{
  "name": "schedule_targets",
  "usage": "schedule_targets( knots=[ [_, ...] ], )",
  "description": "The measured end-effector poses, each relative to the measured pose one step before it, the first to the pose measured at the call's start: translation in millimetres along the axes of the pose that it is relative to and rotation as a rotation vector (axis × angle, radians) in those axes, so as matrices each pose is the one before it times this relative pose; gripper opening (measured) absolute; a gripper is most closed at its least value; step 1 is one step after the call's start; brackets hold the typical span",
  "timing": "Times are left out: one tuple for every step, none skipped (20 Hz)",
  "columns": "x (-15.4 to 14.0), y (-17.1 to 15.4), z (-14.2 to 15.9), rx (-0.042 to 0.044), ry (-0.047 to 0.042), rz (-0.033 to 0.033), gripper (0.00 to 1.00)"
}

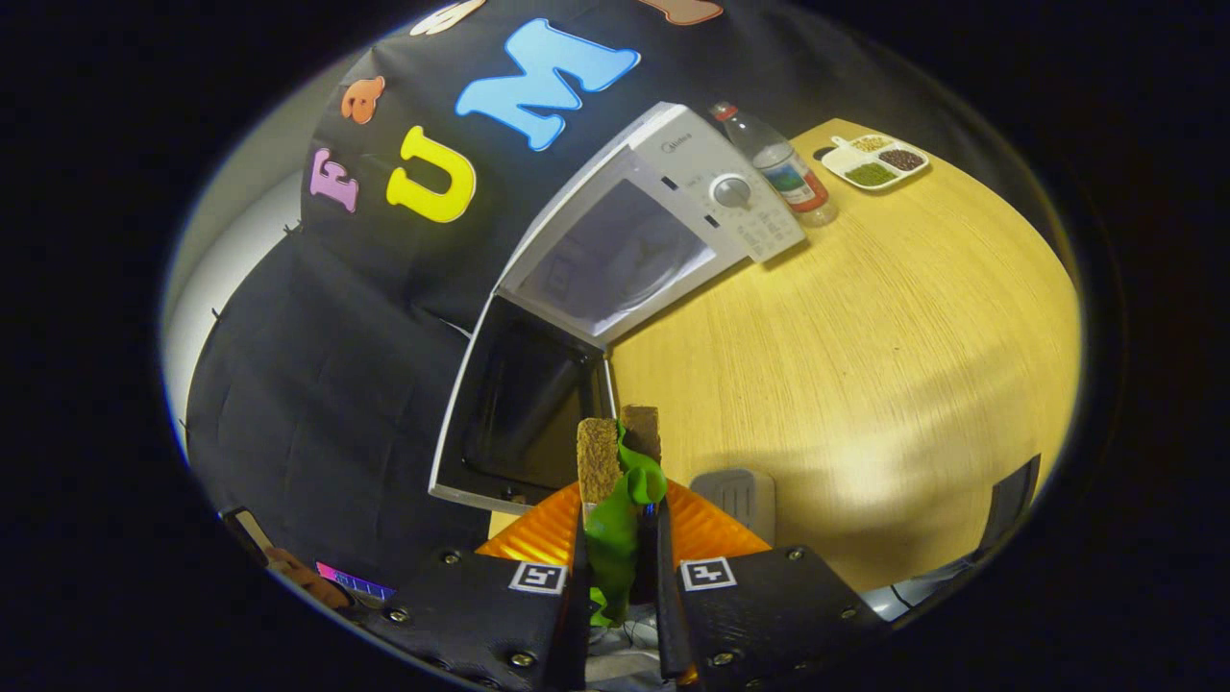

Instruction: Open the microwave, put the food inside, and close the microwave door.

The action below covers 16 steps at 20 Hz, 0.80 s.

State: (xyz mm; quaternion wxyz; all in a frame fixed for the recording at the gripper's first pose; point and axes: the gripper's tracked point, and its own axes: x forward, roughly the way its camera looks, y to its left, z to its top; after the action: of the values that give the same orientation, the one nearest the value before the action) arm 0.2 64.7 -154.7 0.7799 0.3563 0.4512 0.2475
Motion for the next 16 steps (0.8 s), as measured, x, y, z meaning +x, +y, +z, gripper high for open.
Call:
schedule_targets(
  knots=[
    [3.68,6.25,6.51,-0.00555,-0.01403,0.00894,0.29],
    [5.00,4.93,8.22,0.00134,-0.02103,0.00378,0.29],
    [5.74,3.92,7.03,-0.00643,-0.01565,0.00089,0.29],
    [5.97,3.77,6.97,-0.00599,-0.02064,-0.00400,0.29],
    [5.08,2.34,5.41,-0.01480,-0.01856,-0.00599,0.29],
    [6.13,2.78,7.38,-0.01291,-0.02192,-0.00556,0.29],
    [8.06,2.86,4.73,-0.00849,-0.02432,-0.00224,0.29],
    [7.55,3.33,5.61,-0.00002,-0.02303,0.00261,0.29],
    [7.73,3.20,5.48,0.00661,-0.02562,0.00546,0.29],
    [8.29,3.36,5.66,0.01239,-0.02574,0.00634,0.29],
    [7.97,4.02,4.82,0.01273,-0.02317,0.00687,0.29],
    [8.18,2.05,4.20,0.00873,-0.02160,0.00322,0.29],
    [6.21,1.73,2.69,0.00388,-0.01733,0.00267,0.29],
    [7.68,0.44,2.84,0.00559,-0.01600,0.00159,0.29],
    [5.71,1.55,0.04,0.00706,-0.00246,0.00241,0.29],
    [6.78,0.73,1.28,0.00690,-0.00290,0.00145,0.29]
  ],
)
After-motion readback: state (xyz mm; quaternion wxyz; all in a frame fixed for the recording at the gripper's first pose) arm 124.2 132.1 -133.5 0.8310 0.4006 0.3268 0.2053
